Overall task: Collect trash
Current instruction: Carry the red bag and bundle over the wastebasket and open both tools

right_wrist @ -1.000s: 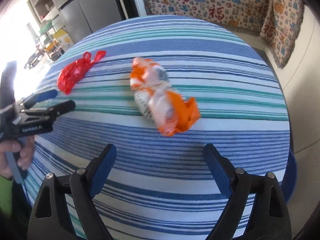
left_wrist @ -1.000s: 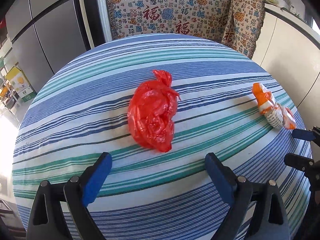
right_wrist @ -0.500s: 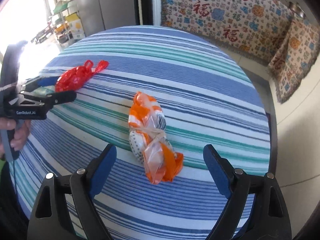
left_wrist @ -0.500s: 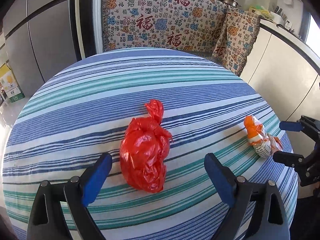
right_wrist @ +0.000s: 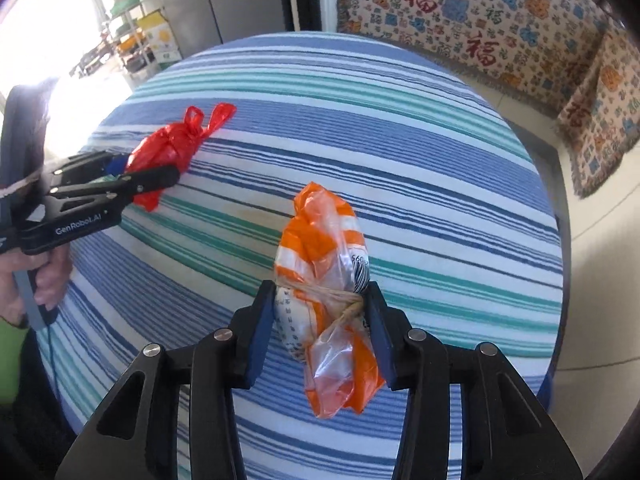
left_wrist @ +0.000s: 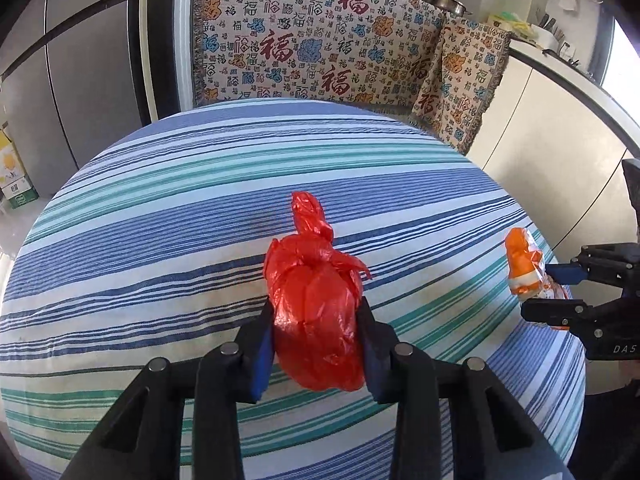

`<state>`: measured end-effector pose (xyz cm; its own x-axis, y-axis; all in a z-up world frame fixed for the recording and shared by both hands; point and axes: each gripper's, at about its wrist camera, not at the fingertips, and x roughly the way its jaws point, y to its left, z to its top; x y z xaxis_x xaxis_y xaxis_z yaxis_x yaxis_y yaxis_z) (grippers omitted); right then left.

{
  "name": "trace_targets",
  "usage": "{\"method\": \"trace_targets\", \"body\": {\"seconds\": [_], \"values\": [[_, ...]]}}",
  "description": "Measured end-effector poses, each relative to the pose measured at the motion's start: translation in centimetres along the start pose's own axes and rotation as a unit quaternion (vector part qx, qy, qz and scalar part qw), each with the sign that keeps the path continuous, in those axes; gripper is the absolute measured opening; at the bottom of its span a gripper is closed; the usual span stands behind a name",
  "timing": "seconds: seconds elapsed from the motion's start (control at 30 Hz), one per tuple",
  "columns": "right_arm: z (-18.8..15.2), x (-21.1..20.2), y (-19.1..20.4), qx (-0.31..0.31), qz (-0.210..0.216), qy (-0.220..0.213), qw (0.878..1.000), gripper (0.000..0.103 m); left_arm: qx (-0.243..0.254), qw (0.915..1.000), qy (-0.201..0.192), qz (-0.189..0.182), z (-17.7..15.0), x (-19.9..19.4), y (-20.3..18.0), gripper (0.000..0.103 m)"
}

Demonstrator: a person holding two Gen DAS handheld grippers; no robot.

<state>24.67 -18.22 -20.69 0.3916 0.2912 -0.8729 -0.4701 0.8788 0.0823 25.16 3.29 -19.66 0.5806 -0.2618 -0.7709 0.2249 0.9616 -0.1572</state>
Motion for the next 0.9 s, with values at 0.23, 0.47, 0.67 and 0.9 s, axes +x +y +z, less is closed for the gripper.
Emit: {"method": "trace_targets", "body": {"seconds": [0.23, 0.47, 0.67, 0.9], "values": [[-3.7, -4.6, -2.2, 0.052, 0.011, -0.042, 0.998, 0.045, 0.016, 0.9983, -0.024, -0.05, -1.2, -3.1, -4.2, 0.036], [-8.1, -8.9, -8.0, 0.12, -0.016, -0.073, 0.99, 0.046, 0.063, 0.9932, -0.018, -0.096, -1.6, -4.0, -12.3, 0.036], [-13.3, -13.7, -15.8, 0.196, -0.074, -0.091, 0.974, 0.046, 0.108, 0.9818, -0.012, -0.155, -0.7, -3.7, -22.4, 0.036], [-19.0, -15.3, -23.5, 0.259, -0.127, -0.084, 0.954, 0.046, 0.15, 0.9682, 0.02, -0.199, 1.0, 0.3, -34.6, 0.036]]}}
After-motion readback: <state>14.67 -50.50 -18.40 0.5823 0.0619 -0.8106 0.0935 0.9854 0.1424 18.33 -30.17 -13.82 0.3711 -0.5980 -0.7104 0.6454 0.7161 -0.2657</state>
